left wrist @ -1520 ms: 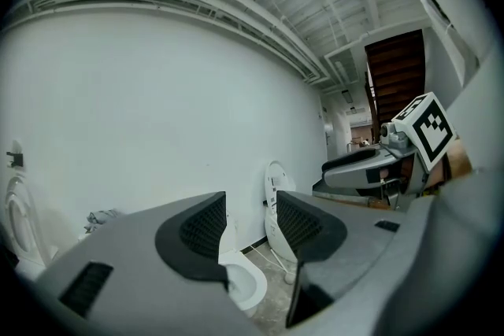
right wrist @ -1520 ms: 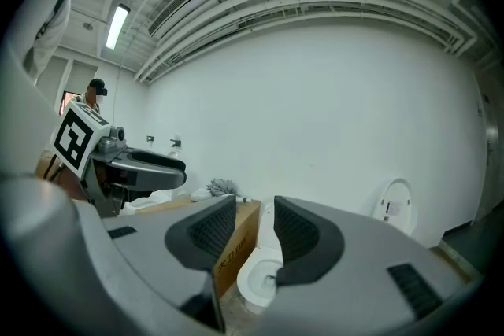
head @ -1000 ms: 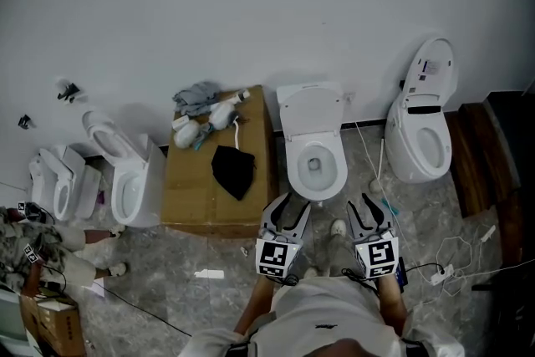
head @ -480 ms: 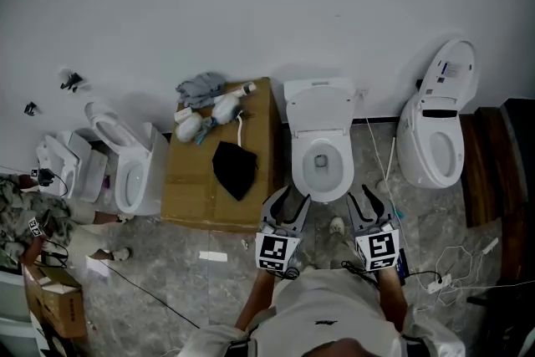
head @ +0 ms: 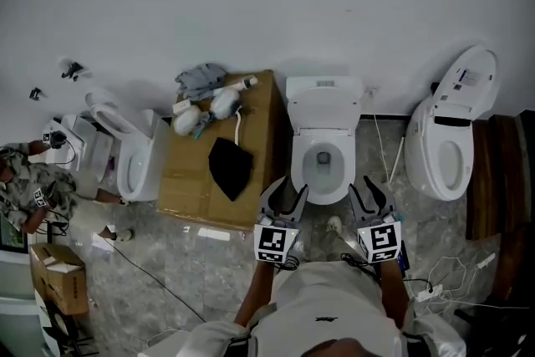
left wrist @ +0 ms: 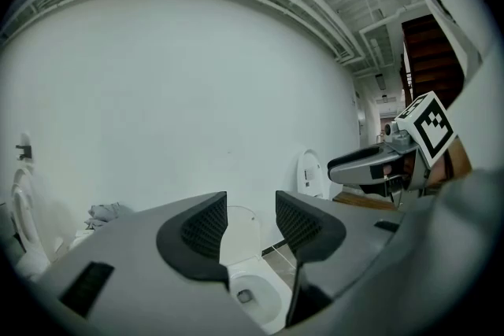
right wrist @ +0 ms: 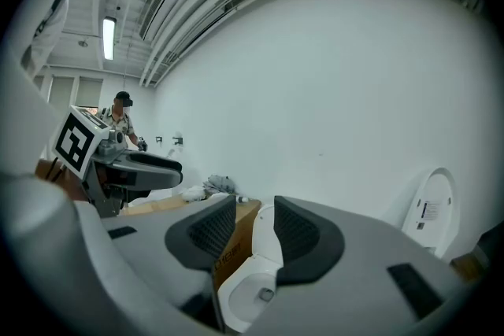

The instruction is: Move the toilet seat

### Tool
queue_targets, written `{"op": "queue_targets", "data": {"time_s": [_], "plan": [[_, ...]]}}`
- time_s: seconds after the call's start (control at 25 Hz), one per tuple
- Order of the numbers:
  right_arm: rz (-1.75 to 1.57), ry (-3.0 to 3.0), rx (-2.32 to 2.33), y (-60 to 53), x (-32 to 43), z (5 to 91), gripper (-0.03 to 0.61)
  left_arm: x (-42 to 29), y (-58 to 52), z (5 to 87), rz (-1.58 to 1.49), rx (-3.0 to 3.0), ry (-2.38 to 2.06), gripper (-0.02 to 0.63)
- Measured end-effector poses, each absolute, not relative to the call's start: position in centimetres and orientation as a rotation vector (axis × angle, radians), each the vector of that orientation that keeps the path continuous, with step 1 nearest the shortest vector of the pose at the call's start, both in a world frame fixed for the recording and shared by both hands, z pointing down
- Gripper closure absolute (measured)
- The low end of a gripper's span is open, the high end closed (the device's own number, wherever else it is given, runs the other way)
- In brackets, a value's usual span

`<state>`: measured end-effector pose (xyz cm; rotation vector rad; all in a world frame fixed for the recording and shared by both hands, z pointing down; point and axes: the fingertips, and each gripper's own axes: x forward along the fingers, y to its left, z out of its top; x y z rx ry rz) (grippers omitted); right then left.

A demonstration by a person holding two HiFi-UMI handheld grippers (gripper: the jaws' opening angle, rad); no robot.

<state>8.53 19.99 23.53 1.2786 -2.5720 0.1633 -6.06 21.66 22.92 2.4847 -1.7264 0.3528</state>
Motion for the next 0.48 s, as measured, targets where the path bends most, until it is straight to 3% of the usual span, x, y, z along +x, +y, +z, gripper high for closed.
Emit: {"op": "queue_targets", "data": {"time_s": [0.48], "plan": [[0.269,-2.569,1.132,11.6,10.4,28.1,0.39,-4.3,14.1,27.2,0.446,2.352,-1.754,0.405]]}}
